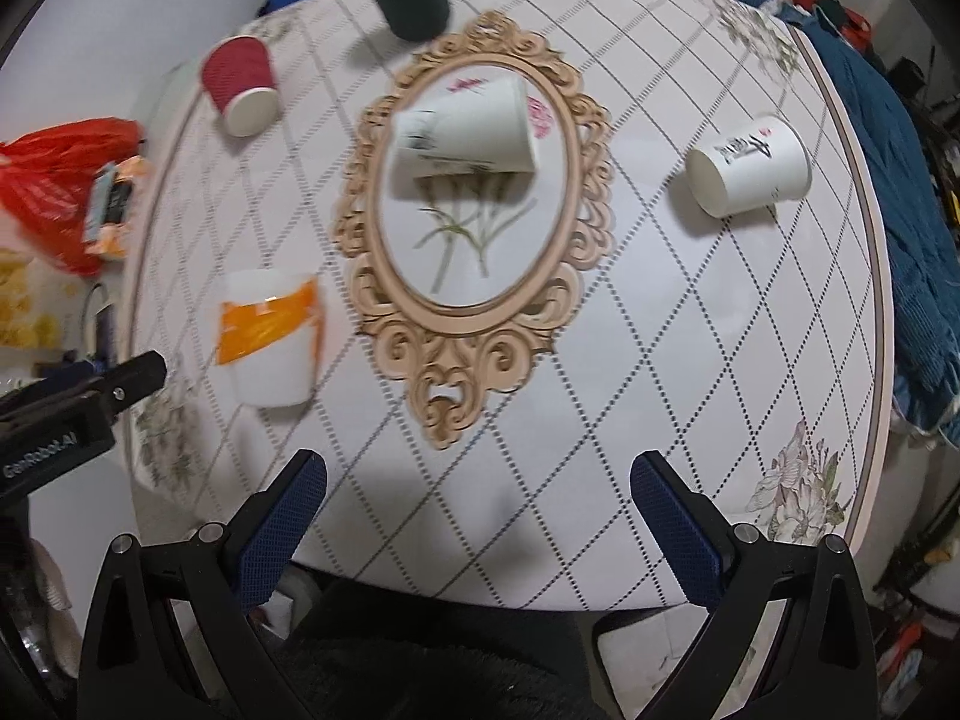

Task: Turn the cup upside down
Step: 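Set the cup upright on the table and open the left gripper, then move the right gripper to the standing cup and grasp its body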

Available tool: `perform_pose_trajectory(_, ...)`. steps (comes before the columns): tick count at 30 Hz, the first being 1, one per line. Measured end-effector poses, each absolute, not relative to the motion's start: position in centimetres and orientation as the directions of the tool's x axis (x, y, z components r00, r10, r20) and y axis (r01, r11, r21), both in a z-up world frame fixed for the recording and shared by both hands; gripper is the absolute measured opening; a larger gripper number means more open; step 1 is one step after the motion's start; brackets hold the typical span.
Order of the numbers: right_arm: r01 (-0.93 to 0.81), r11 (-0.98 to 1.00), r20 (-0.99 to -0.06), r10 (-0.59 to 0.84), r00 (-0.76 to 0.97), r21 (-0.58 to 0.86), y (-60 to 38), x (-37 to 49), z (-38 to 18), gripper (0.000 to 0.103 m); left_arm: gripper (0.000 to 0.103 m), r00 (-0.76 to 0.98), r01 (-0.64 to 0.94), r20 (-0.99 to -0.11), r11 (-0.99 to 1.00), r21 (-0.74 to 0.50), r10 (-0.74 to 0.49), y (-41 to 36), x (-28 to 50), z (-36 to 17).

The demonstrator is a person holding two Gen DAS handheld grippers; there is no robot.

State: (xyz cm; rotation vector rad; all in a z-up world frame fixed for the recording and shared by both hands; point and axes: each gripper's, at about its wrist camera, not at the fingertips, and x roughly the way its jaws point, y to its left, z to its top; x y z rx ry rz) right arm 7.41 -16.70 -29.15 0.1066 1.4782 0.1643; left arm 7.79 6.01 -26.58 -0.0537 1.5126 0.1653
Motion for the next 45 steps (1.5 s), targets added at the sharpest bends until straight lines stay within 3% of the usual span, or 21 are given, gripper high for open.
perform_pose_trajectory(8,-0.107,0.976,-0.975,0.199,0.1,0.188,-13.4,6.0,-28.0,0.103,0.087,0.06,-0.22,-0.992,0.971,0.095,0.111,10.5,5.0,-26.5)
perform_pose_trajectory(19,-0.066,0.978,-0.975,0.202,0.091,0.197,-7.2,7.0,-28.4,0.103,0.087,0.064,-0.178,-0.989,0.977,0.117,0.13,16.8,6.4,-28.4)
perform_pose_trajectory(34,-0.074,0.975,-0.975,0.213,0.06,0.209,-1.4,9.6,-29.4,0.103,0.089,0.023,-0.187,-0.992,0.975,0.117,0.123,19.4,7.5,-31.6)
perform_pose_trajectory(35,-0.09,0.976,-0.977,0.206,0.058,0.2,-1.2,9.9,-29.5,0.103,0.098,0.023,-0.191,-0.992,0.974,0.121,0.128,19.5,7.6,-31.7)
perform_pose_trajectory(39,-0.244,0.96,-0.985,0.157,0.071,0.135,-0.1,10.9,-29.2,0.103,0.099,0.033,-0.198,-0.991,0.973,0.119,0.128,19.5,8.0,-32.1)
perform_pose_trajectory(42,-0.483,0.876,-0.987,0.064,0.147,-0.016,1.6,11.0,-28.4,0.103,0.099,0.046,-0.203,-0.99,0.972,0.119,0.131,19.4,8.3,-32.5)
perform_pose_trajectory(45,-0.723,0.648,-0.959,-0.042,0.28,-0.239,3.6,9.7,-27.9,0.103,0.099,0.055,-0.207,-0.989,0.971,0.12,0.134,19.2,8.5,-32.9)
